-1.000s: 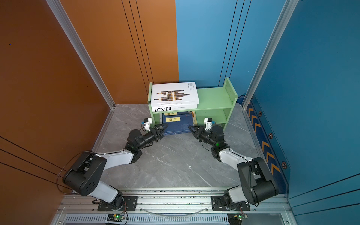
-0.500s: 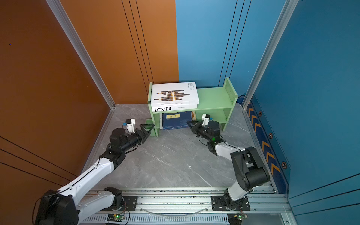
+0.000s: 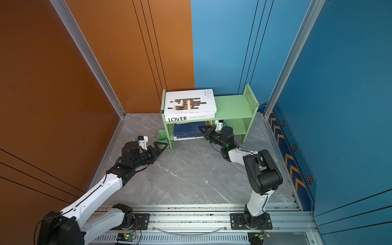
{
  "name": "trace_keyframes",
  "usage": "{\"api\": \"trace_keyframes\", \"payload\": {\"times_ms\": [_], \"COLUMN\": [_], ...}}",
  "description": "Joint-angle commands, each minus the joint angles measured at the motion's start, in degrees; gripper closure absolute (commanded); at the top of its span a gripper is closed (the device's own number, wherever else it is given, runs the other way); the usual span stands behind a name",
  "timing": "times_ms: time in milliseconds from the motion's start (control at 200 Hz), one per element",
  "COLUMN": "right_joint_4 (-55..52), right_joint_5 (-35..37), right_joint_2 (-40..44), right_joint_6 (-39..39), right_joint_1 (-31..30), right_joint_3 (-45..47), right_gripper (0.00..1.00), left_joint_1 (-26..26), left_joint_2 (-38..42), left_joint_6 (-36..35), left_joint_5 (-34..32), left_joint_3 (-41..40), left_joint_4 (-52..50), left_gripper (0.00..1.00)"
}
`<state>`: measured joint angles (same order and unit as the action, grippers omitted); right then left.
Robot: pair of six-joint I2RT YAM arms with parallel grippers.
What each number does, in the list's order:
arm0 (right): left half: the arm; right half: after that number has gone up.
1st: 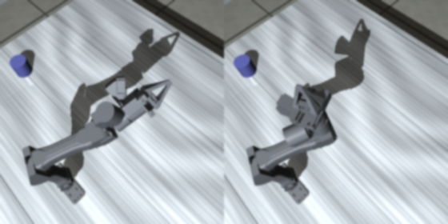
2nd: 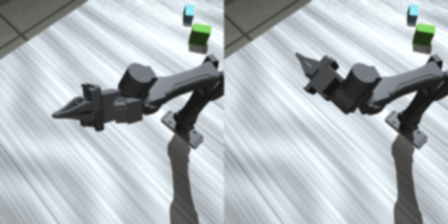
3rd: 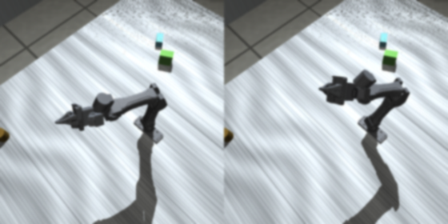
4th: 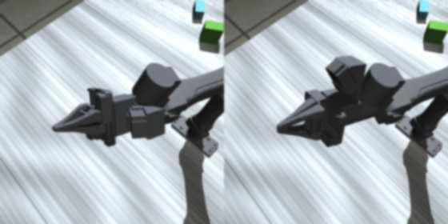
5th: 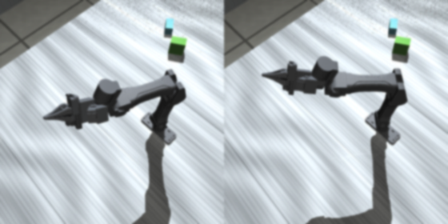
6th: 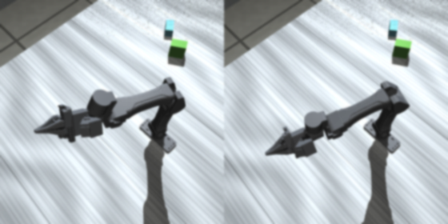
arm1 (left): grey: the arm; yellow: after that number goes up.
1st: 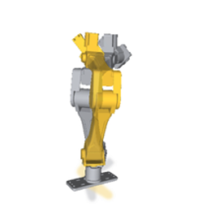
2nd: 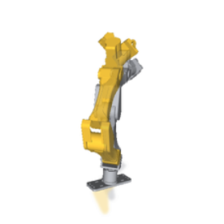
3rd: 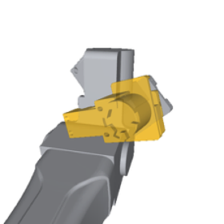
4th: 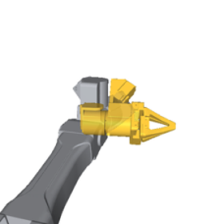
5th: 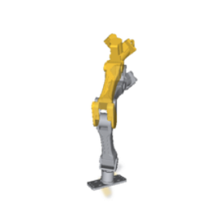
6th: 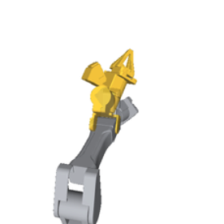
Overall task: Stacking books/files
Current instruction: Place the book at the bookshelf.
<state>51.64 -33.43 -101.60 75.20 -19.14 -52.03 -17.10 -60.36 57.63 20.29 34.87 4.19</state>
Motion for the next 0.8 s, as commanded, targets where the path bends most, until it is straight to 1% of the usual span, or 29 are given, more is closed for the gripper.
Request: {"api": "trace_keyframes", "payload": {"times_ms": [0,95,340,531,796], "right_joint_4": [2.83,2.17,0.44,-1.69,-1.80], "right_joint_5": [-2.04,-2.84,-4.98,-6.08,-7.31], "right_joint_2": [-0.74,-1.30,-1.11,-1.12,-2.30], "right_joint_6": [-2.36,-2.76,-3.69,-4.84,-5.38], "right_joint_1": [0.41,0.72,2.29,2.43,2.61], "right_joint_3": [-2.95,-3.73,-3.47,-3.84,-4.21], "right_gripper": [0.98,0.98,0.98,0.98,0.98], "left_joint_1": [-1.60,-2.47,-2.75,-2.85,-2.80], "left_joint_2": [-2.26,-4.36,-8.79,-11.82,-16.73], "left_joint_6": [-2.45,-2.26,-0.72,-0.25,1.61], "left_joint_5": [-1.84,-2.43,-2.86,-3.09,-2.86], "left_joint_3": [3.28,4.07,4.97,7.21,10.10], "left_joint_4": [-1.40,-0.40,3.73,4.23,6.20], "left_gripper": [0.02,0.02,0.02,0.02,0.02]}}
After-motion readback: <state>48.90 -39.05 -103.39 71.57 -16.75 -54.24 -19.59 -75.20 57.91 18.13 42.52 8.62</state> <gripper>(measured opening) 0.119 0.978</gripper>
